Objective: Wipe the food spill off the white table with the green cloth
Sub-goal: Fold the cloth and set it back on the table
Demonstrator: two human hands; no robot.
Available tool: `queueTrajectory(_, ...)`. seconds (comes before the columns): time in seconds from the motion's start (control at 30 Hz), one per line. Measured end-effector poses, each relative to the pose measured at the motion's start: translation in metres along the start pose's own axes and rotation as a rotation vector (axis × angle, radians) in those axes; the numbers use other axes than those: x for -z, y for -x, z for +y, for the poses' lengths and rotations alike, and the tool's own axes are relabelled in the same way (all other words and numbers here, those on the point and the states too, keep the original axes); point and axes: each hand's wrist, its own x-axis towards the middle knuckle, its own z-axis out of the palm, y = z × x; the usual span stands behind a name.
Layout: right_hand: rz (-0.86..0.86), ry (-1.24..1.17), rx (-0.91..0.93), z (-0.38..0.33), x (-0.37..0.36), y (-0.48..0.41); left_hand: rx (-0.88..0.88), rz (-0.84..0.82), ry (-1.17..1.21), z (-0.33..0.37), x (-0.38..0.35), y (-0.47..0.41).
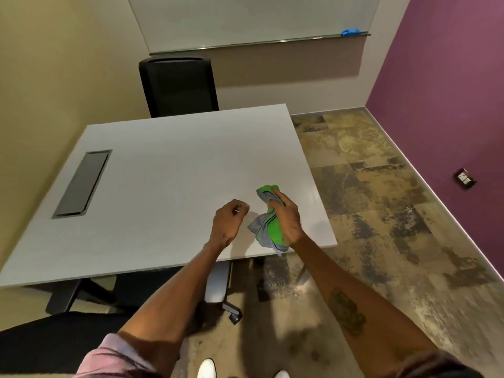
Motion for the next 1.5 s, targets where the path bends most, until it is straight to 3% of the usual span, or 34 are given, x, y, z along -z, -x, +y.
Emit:
queueTrajectory(0.2,-0.041,0.108,0.038,-0.016,-0.072,0.010,0.016,-0.043,0.092,-0.006,0.059,0.009)
queueTrajectory(0.37,-0.086,0.181,0.080,-0.016,-0.134,0.019,0.091,0.014,0.150,-0.020,0.111,0.007)
queueTrajectory(0.53,-0.159,0.295,0.156,-0.008,-0.192,0.024,0.249,-0.113,0.276,-0.033,0.161,-0.002)
queueTrajectory(0.63,-0.243,0.271,0.102,-0.002,-0.231,0.024,0.287,-0.148,0.359,-0.045,0.186,-0.008)
queueTrajectory(0.77,-0.233,0.175,0.057,0.000,-0.271,0.027,0.303,-0.109,0.497,-0.059,0.218,-0.014)
queueTrajectory(0.93,-0.244,0.200,0.107,-0.001,-0.311,0.017,0.305,-0.006,0.397,-0.078,0.261,-0.034)
queueTrajectory(1.07,-0.185,0.084,0.020,0.010,-0.335,0.008,0.303,0.017,0.408,-0.090,0.296,-0.049)
queueTrajectory(1.2,-0.149,0.039,-0.226,0.036,-0.358,-0.002,0.303,-0.031,0.439,-0.108,0.328,-0.055)
queueTrajectory(1.37,-0.289,-0.025,-0.435,0.058,-0.399,0.000,0.351,-0.097,0.477,-0.138,0.364,-0.057)
queueTrajectory(1.5,-0.312,-0.076,-0.479,0.076,-0.427,0.000,0.383,-0.091,0.442,-0.174,0.392,-0.057)
